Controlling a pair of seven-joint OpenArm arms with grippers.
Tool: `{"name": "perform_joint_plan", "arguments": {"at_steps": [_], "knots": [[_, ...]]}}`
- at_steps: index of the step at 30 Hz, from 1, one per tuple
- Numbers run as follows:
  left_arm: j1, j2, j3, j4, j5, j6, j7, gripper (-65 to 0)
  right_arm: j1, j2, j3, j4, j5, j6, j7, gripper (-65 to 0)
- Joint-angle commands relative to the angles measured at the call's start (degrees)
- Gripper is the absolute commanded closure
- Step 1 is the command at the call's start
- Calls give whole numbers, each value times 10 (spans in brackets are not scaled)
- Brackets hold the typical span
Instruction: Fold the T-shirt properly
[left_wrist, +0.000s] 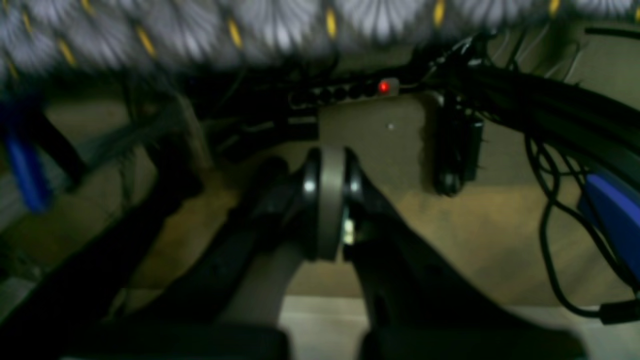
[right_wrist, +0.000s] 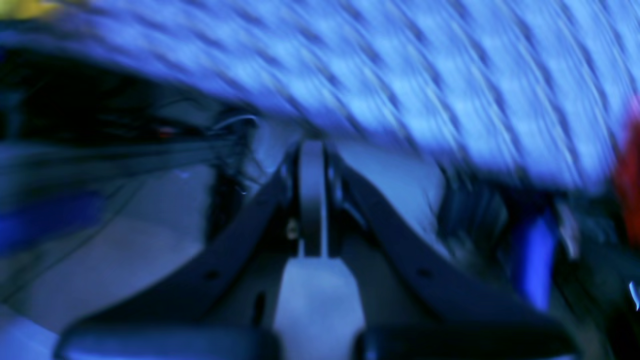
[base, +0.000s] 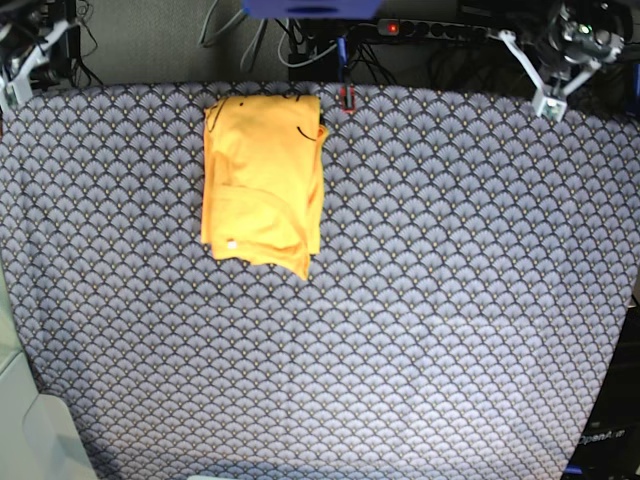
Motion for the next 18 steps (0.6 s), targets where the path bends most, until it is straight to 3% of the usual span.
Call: {"name": "perform_joint_plan", "arguments": {"at_steps": [1,5,10,14,18], "knots": [[15,0,-2,-10,-2,1,-18,0,-6,-13,16,-3,-24,4,11,0],[40,11,34,-98,-1,1,-104,0,-5,-78,60,-48,-140,4,88,0],[45,25,106,-248,-1,3,-248,0,5,-143,105,-129,-247,4,237,0],[13,47,140,-408,12,7,-405,0,37,-153,113,-254,-316,4,325,0],[-56,89,141,-613,65,7,-546,0,110,-138,115,-429,-403,4,395,0]]}}
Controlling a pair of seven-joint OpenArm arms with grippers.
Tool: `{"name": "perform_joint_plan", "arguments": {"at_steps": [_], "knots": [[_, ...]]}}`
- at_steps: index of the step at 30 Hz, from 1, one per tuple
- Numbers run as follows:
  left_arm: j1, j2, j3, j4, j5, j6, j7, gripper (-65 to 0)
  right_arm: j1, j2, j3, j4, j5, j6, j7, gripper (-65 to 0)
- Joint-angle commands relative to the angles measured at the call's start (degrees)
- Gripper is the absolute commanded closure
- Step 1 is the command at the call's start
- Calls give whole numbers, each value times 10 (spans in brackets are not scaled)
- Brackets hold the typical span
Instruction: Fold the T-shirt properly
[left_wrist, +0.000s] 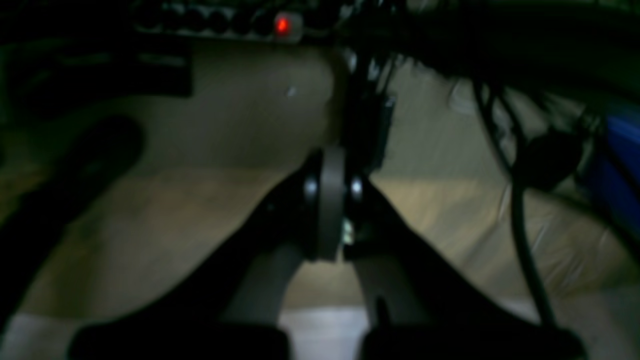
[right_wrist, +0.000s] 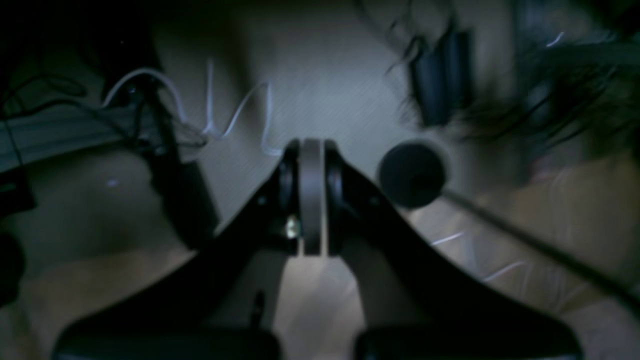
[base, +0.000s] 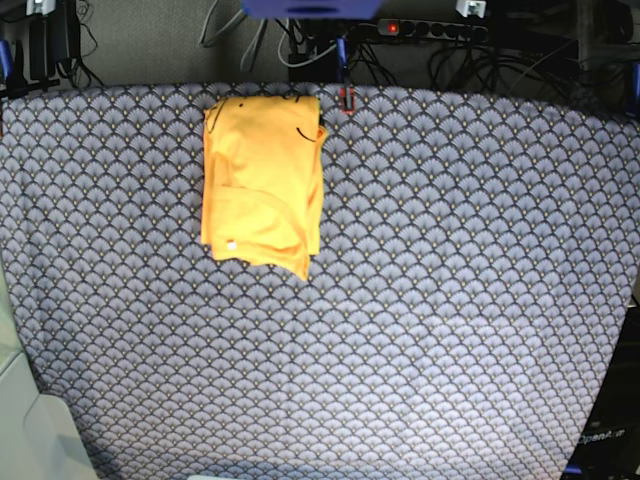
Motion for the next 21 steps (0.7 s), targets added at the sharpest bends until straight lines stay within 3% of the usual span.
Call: {"name": "perform_joint_plan", "arguments": {"at_steps": [1,9,12,15,16,18,21], "knots": [[-10,5,0,-48,8,-4,-35,0,12,14,14,-36,-7,3,30,0],[-169,35,0,-460,24,-3,-293,0,126,63,117,-311,-194,3,180,0],[-213,42,0,-464,24,-3,-351,0,149,72,114,-380,-237,3,225,0],[-240,43,0,-464,24,-2,-364,0,167,72,114,-420,-296,3,252,0],[-244,46,-1,-464,23,0,-364,0,175,70,114,-431,-322,-16,259,0],[-249,49,-1,-464,23,38,-364,0,188,61,114,-456,-364,-112,265,0],[-258,49,5,-464,29,135,-364,0,215,52,114,-492,-427,-241,262,0]]}}
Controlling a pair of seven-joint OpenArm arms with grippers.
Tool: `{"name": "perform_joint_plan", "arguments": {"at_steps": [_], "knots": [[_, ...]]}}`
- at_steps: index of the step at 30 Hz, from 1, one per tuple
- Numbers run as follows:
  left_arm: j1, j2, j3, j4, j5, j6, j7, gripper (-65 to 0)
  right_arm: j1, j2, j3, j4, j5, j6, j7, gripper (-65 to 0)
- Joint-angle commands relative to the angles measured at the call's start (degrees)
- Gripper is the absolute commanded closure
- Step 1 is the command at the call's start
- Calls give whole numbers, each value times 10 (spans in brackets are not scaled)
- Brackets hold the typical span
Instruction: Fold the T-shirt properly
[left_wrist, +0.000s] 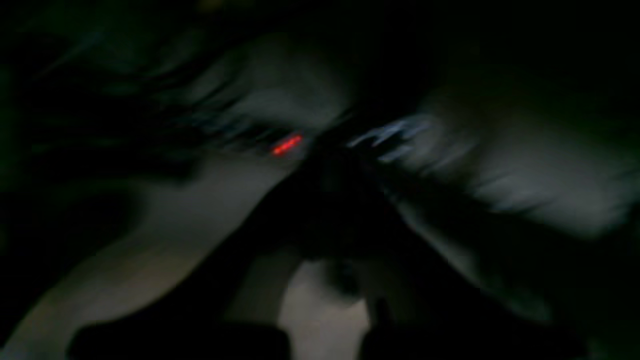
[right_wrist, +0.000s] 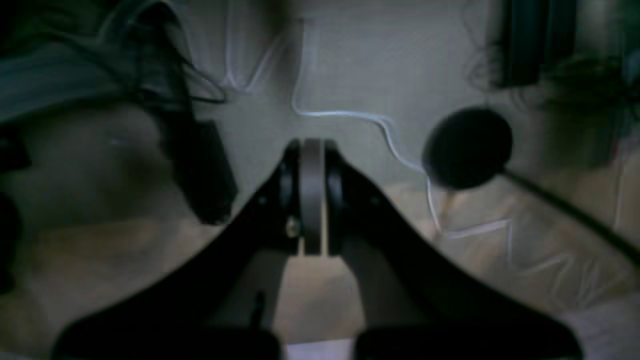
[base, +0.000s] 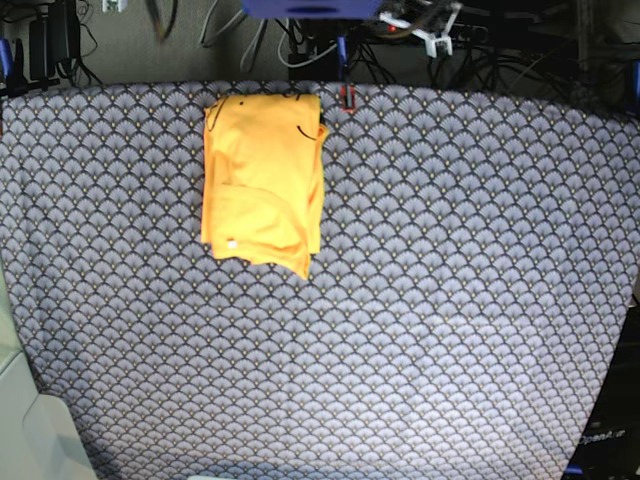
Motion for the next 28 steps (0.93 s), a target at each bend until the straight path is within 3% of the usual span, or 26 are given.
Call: {"name": "perform_joint_plan", "arguments": {"at_steps": [1,3,5,8,13,16,28], "knots": [[-8,0,0,0,1,17,-6,0,4,-5,1,-8,-15,-37,2,0],[-19,-3,1,0,2,48,11,0,20,-14,1,-25,-55,-120,0,0],[-30,-11,1,0,2,58,57,0,29,-20,1,-37,-88,-186,-17,0],[-41,-18,1,0,4,61,135,0,54,-27,3,-56,-137,-245,-52,0],[-40,-19,-3,0,56,77,206,0,70,-29,4,-76,-141,-268,-61,0],[-41,-16,0,0,63,113,209,0,70,-38,3,-74,-141,-273,-61,0],[-42,-19,0,0,63,114,208,0,74,-59,1,-76,-144,-272,-61,0]]}}
